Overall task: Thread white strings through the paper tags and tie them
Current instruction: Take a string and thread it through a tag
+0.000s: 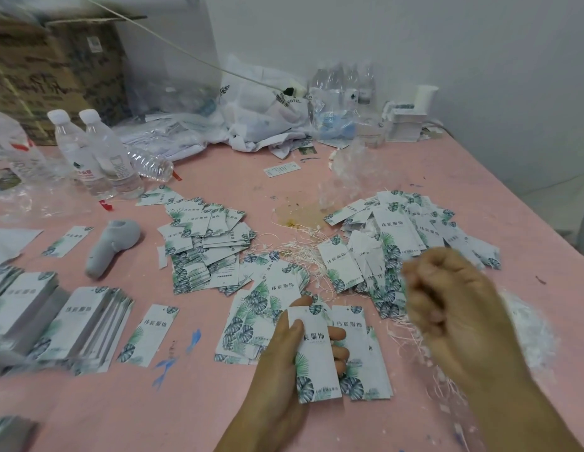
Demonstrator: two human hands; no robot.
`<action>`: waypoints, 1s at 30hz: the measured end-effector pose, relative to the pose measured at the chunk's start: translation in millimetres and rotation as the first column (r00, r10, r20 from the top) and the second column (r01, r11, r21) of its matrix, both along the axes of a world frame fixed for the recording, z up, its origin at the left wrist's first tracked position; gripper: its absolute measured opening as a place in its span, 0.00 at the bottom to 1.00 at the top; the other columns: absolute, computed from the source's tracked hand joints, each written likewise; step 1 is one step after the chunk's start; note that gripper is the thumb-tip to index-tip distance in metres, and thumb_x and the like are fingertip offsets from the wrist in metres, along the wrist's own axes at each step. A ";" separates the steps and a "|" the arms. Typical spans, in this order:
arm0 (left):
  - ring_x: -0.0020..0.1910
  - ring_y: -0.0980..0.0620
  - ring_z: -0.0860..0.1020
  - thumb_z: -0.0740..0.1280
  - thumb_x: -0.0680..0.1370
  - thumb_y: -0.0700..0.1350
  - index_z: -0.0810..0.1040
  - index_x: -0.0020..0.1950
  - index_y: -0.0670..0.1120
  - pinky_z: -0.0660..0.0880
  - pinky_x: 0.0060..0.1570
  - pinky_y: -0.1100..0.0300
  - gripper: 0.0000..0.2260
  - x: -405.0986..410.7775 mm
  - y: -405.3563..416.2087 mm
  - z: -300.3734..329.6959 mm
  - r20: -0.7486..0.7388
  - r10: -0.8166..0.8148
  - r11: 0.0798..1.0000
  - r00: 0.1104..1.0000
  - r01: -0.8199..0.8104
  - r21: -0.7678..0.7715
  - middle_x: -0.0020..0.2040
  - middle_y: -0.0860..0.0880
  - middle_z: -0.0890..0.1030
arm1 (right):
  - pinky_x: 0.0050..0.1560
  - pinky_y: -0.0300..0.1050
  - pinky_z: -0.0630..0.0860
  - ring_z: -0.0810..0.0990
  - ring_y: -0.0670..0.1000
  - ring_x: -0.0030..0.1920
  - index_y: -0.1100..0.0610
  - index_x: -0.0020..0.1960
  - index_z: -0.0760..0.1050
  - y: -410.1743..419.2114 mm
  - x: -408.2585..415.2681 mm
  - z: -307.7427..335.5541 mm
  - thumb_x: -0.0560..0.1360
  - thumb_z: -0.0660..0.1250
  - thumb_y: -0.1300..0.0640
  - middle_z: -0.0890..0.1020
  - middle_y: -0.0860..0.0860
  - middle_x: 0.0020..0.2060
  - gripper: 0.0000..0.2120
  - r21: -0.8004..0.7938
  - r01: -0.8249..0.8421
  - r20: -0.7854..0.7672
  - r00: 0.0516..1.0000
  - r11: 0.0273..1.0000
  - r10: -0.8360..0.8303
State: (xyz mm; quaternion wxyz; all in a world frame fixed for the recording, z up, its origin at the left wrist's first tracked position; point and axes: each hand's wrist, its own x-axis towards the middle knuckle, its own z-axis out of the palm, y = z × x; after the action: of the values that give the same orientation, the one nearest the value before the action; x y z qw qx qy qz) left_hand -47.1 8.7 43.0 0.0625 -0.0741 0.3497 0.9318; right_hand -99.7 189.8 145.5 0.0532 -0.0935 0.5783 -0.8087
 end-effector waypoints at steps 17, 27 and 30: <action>0.34 0.44 0.79 0.76 0.67 0.36 0.77 0.46 0.53 0.79 0.36 0.52 0.15 4.9 -3.1 3.5 -0.052 0.162 0.969 0.985 -0.169 -0.179 0.42 0.39 0.80 | 0.26 0.26 0.66 0.72 0.38 0.23 0.58 0.39 0.79 -37.7 20.2 -59.5 0.77 0.67 0.66 0.77 0.43 0.23 0.08 0.517 -0.235 0.064 0.970 0.823 0.236; 0.32 0.44 0.80 0.75 0.65 0.37 0.78 0.45 0.53 0.80 0.35 0.50 0.15 7.1 -8.5 10.5 -0.016 0.328 0.927 0.944 -0.326 -0.186 0.39 0.39 0.82 | 0.18 0.35 0.69 0.74 0.46 0.21 0.61 0.41 0.83 12.1 -9.5 -47.4 0.51 0.85 0.59 0.77 0.54 0.27 0.21 -0.338 -0.236 0.344 0.870 0.911 0.353; 0.32 0.44 0.80 0.75 0.65 0.37 0.77 0.45 0.53 0.80 0.33 0.49 0.15 6.9 -6.4 9.3 -0.015 0.314 0.922 0.949 -0.309 -0.234 0.38 0.39 0.81 | 0.28 0.38 0.80 0.83 0.50 0.32 0.62 0.46 0.85 13.0 -12.2 -48.7 0.54 0.85 0.60 0.84 0.58 0.35 0.22 -0.553 -0.239 0.292 0.842 0.798 0.454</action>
State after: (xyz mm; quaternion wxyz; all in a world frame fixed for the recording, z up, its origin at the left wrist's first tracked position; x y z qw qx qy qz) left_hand -40.3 2.3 52.2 -0.0914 -0.1461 0.4398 0.8814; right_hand -111.9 202.9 96.8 0.2980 -0.0387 0.2984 -0.9059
